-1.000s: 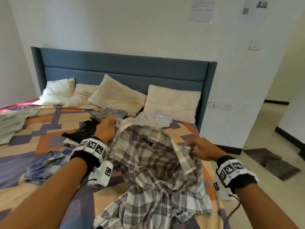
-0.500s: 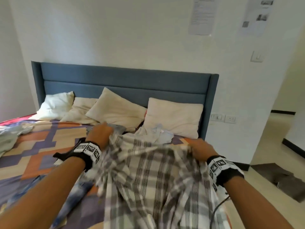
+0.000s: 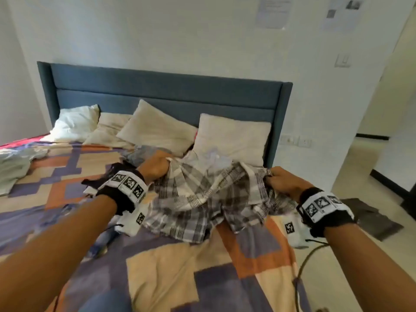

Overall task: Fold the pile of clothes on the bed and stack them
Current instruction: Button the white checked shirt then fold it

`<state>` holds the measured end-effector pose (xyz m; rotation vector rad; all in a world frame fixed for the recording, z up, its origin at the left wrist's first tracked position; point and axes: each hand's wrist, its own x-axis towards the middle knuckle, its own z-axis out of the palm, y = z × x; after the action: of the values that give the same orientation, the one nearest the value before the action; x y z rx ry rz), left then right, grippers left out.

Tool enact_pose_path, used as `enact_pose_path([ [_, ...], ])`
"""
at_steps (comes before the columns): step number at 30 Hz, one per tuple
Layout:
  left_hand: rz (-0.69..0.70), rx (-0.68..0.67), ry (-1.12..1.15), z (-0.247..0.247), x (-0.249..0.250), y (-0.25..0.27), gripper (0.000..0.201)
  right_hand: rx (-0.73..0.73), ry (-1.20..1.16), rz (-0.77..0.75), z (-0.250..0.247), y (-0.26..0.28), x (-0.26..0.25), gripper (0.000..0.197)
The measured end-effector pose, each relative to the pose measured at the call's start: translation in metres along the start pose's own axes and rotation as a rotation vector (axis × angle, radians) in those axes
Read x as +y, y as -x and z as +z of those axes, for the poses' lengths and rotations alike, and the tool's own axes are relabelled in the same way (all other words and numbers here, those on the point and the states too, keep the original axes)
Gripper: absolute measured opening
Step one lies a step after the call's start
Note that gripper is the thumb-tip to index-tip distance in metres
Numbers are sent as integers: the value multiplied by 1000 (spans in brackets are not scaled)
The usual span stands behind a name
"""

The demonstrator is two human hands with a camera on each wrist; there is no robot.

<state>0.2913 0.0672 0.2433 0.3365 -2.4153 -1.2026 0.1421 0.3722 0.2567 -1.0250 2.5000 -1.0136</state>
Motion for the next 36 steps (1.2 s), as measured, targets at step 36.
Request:
enact_pose_path([
  [36,-289,11,-1102,51,-185,-224,73,153,247,182,40,-267,173,16],
])
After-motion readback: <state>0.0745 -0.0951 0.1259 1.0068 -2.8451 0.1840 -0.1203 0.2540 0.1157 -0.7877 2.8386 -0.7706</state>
